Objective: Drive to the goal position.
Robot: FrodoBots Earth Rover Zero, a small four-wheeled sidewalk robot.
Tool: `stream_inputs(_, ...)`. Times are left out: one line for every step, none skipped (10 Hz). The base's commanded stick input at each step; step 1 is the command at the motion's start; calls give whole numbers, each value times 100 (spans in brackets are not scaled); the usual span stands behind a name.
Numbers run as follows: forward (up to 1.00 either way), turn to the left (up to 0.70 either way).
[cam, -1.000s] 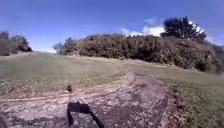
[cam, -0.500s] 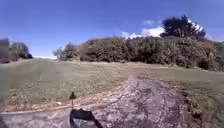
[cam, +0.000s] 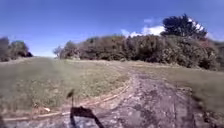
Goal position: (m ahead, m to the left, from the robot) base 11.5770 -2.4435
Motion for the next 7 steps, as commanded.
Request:
stream_inputs(70,-35)
stream_inputs(70,-35)
stream_inputs(70,-35)
stream_inputs(70,-35)
stream_inputs(70,-35)
stream_inputs(70,-35)
stream_inputs(70,-35)
